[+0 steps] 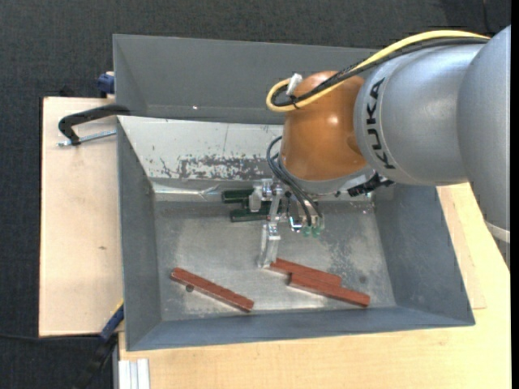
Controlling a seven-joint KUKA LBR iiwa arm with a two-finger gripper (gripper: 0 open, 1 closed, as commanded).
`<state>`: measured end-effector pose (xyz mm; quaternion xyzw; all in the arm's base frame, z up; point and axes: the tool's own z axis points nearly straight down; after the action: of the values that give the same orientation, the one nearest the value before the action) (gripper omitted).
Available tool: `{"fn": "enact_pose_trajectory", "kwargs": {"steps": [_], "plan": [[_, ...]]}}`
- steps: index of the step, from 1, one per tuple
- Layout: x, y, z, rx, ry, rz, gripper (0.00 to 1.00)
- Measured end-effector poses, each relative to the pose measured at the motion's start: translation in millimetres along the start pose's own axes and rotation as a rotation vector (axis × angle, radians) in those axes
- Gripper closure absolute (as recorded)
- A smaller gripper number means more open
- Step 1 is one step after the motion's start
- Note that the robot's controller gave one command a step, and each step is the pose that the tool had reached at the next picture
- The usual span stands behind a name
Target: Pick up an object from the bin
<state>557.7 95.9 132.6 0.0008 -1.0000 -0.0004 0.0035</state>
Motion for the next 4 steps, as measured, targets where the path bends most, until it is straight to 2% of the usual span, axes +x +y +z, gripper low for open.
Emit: {"fn": "enact_pose_trajectory", "kwargs": {"steps": [1, 2, 3, 4], "plan": [[-2.0, -0.3, -4.7, -0.001, -0.008, 0.001, 0.00], [26.8, -40.8, 15.6, -0.001, -0.011, -0.037, 0.00], [37.3, -72.4, 56.4, 0.000, -0.008, -0.148, 1.00], [37.3, -72.3, 56.5, 0.000, -0.008, -0.148, 1.00]]}}
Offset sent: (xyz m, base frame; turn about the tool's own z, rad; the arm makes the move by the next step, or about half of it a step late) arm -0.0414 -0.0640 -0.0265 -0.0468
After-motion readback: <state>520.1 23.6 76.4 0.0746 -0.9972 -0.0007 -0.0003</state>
